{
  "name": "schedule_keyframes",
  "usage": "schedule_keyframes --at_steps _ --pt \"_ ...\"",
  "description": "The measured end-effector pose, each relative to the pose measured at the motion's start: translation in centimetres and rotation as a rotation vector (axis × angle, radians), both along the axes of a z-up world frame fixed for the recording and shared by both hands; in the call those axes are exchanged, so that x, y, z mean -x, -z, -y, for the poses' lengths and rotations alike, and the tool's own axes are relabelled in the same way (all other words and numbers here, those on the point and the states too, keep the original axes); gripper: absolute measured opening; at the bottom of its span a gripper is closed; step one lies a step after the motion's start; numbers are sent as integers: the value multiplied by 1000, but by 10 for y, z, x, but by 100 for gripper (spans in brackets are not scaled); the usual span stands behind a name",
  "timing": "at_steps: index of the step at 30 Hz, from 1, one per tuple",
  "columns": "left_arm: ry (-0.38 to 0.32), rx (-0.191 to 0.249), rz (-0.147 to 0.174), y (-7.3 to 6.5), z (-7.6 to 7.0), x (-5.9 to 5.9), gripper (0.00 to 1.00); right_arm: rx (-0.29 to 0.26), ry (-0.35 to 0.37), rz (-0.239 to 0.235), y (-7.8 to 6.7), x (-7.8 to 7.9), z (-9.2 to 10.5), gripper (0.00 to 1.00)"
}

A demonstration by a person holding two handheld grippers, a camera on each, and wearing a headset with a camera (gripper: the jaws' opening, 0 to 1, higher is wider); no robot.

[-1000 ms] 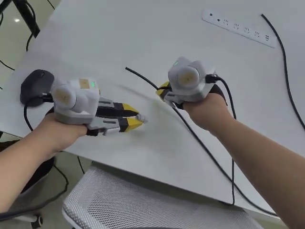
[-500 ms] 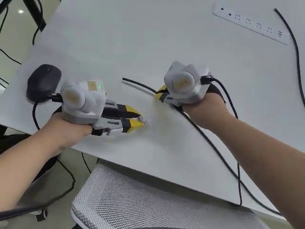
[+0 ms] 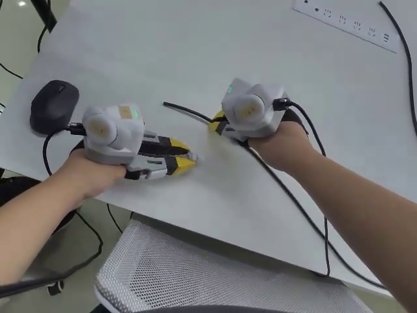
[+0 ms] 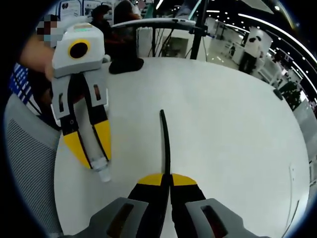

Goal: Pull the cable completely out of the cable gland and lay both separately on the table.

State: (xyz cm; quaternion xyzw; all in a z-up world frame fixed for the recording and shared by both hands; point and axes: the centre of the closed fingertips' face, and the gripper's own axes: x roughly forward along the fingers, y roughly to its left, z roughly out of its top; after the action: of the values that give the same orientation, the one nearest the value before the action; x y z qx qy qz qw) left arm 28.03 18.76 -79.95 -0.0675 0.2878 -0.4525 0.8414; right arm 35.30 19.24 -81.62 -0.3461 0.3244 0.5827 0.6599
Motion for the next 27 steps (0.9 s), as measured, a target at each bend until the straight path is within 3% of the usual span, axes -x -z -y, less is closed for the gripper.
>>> schedule_keyframes --at_steps 22,27 --pt "-5 -48 -4 6 -3 0 16 27 -11 26 1 -4 1 0" --pt "-5 -60 -3 6 -4 1 16 9 10 29 -8 -5 1 4"
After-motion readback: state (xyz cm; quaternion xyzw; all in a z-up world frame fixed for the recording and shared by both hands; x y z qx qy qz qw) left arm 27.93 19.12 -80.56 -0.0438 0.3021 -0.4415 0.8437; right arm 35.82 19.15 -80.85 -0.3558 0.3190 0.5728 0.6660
